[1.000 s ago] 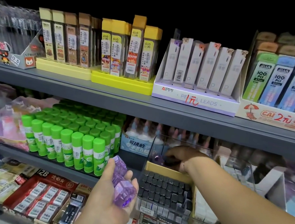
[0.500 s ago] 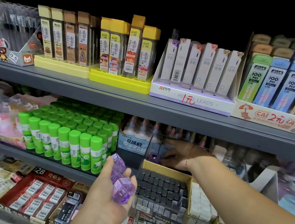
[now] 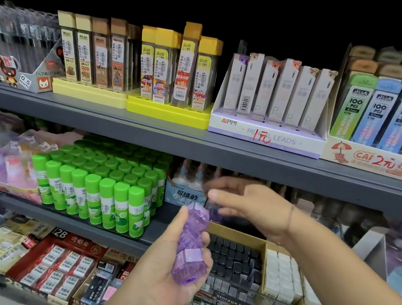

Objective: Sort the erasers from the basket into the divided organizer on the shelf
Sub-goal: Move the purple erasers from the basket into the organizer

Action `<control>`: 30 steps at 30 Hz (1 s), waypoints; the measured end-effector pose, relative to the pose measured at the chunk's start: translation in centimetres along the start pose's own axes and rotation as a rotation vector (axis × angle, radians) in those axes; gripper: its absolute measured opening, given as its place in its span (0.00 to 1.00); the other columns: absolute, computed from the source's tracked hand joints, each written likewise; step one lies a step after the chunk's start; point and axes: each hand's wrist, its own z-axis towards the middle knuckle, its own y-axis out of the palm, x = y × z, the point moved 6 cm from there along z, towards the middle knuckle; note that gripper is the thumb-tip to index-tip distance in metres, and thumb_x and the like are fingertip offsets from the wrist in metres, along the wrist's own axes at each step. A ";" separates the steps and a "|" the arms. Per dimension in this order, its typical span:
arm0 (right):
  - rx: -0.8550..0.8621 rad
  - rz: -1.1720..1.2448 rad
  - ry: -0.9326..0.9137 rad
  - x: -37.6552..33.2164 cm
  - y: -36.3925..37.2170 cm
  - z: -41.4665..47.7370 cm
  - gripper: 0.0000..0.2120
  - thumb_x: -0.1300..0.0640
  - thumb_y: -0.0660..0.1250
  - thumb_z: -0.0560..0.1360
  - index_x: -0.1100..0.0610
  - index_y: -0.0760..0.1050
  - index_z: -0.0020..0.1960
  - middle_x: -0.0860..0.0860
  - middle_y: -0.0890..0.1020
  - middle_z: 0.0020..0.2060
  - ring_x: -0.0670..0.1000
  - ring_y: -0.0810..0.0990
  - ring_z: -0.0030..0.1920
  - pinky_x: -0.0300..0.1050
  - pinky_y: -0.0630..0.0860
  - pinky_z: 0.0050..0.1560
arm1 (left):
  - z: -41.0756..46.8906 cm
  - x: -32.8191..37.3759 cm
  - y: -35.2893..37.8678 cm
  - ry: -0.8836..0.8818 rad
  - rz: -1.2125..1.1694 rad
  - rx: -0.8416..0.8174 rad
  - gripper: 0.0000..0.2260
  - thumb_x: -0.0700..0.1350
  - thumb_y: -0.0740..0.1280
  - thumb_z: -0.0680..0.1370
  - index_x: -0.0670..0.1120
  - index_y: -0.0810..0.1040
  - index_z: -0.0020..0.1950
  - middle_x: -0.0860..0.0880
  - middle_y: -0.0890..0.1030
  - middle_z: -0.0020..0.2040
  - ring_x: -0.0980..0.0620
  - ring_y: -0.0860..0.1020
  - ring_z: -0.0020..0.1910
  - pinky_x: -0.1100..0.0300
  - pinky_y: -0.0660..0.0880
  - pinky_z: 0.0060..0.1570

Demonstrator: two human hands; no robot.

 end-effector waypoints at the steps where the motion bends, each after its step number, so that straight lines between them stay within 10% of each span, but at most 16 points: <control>1: -0.118 0.005 -0.030 -0.5 0.6 -0.9 0.10 0.58 0.70 0.74 0.51 0.78 0.55 0.47 0.82 0.50 0.43 0.79 0.52 0.41 0.74 0.58 | 0.0 -0.1 0.1 -0.010 0.009 -0.021 0.17 0.56 0.71 0.71 0.42 0.82 0.48 0.45 0.77 0.33 0.53 0.72 0.25 0.65 0.74 0.22; 8: -0.097 -0.080 -0.178 -0.3 1.1 -2.3 0.18 0.65 0.76 0.67 0.55 0.77 0.54 0.54 0.81 0.44 0.48 0.77 0.42 0.39 0.76 0.46 | 0.1 -0.8 0.3 -0.041 0.087 -0.042 0.18 0.56 0.72 0.69 0.44 0.82 0.50 0.45 0.76 0.34 0.53 0.70 0.23 0.66 0.72 0.22; 15: 0.098 0.064 0.058 2.1 -2.7 -1.1 0.11 0.62 0.66 0.76 0.57 0.72 0.58 0.53 0.82 0.44 0.52 0.83 0.38 0.38 0.79 0.33 | 0.3 -1.1 -0.1 -0.069 0.068 0.013 0.23 0.56 0.70 0.73 0.36 0.80 0.55 0.45 0.77 0.32 0.53 0.72 0.22 0.66 0.74 0.22; 20: 0.132 -0.266 0.377 6.4 -4.3 2.6 0.15 0.59 0.61 0.80 0.57 0.68 0.66 0.58 0.80 0.53 0.51 0.80 0.34 0.39 0.78 0.33 | 0.4 -0.8 -0.5 -0.058 0.035 0.044 0.22 0.55 0.69 0.74 0.37 0.80 0.54 0.45 0.77 0.32 0.53 0.72 0.24 0.66 0.74 0.22; 26: 0.235 -0.753 0.412 7.5 -3.6 4.5 0.19 0.53 0.58 0.81 0.57 0.70 0.70 0.57 0.73 0.68 0.56 0.73 0.66 0.45 0.68 0.67 | 0.8 -0.8 -0.5 -0.055 0.038 0.063 0.21 0.56 0.69 0.74 0.37 0.81 0.52 0.46 0.77 0.32 0.53 0.72 0.24 0.66 0.74 0.22; 30: 0.292 -0.707 0.486 8.3 -3.0 4.8 0.22 0.57 0.60 0.79 0.59 0.66 0.72 0.59 0.69 0.70 0.57 0.71 0.68 0.43 0.69 0.64 | 1.0 -0.7 -0.7 -0.054 0.037 0.065 0.21 0.56 0.69 0.74 0.38 0.81 0.51 0.46 0.77 0.32 0.53 0.72 0.24 0.66 0.74 0.23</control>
